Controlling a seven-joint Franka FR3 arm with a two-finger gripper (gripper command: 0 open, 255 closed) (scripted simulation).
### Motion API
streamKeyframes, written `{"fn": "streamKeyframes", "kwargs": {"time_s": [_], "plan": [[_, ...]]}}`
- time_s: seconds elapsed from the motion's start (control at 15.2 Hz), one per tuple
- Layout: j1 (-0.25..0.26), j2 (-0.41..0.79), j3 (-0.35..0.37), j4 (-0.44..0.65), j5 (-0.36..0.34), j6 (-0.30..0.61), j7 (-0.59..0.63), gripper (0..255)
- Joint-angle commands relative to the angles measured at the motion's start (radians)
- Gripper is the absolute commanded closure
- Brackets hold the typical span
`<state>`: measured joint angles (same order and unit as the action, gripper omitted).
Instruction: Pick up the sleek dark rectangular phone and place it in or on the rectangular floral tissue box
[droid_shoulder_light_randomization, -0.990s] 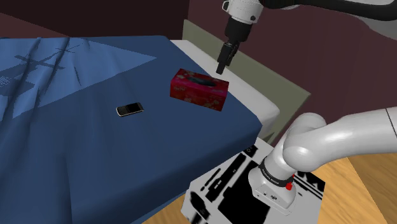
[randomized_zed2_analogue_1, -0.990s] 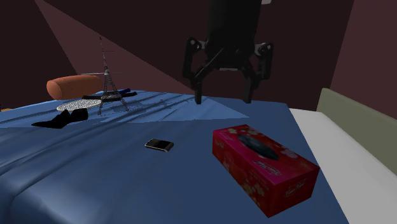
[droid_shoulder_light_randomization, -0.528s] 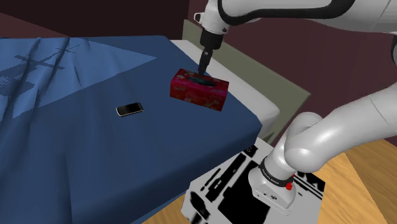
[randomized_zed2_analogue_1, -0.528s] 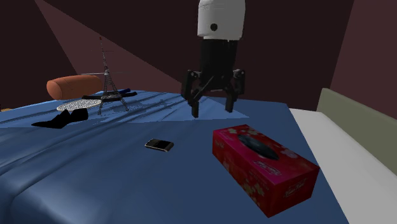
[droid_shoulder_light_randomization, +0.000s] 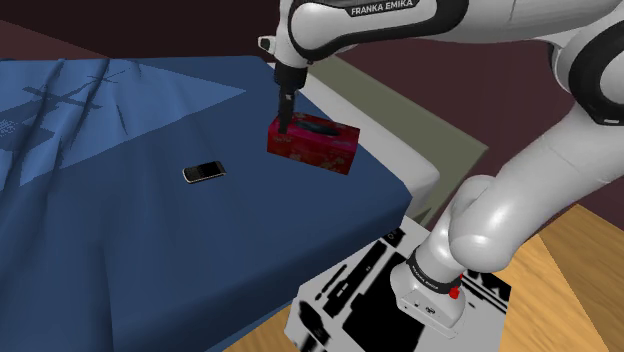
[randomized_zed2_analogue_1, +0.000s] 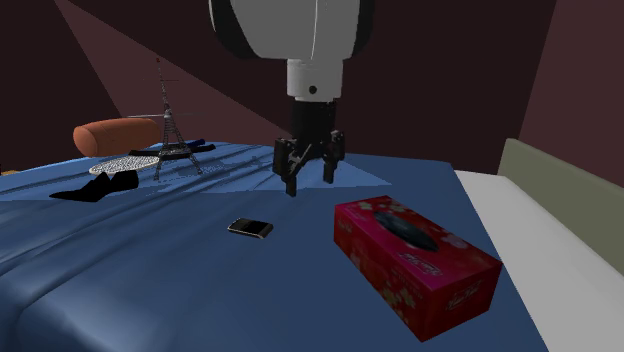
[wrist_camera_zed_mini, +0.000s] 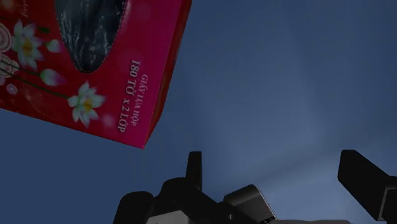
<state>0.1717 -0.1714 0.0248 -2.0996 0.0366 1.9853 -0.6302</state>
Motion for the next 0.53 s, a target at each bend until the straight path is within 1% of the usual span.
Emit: {"fn": "streamKeyframes", "kwargs": {"time_s": [0.0,0.46], "plan": [[0.014,0.073,0.009,0.035,-0.004,0.039,-0.051,0],[0.056,0.304,0.050,0.193,-0.034,0.114,-0.207,0]]}}
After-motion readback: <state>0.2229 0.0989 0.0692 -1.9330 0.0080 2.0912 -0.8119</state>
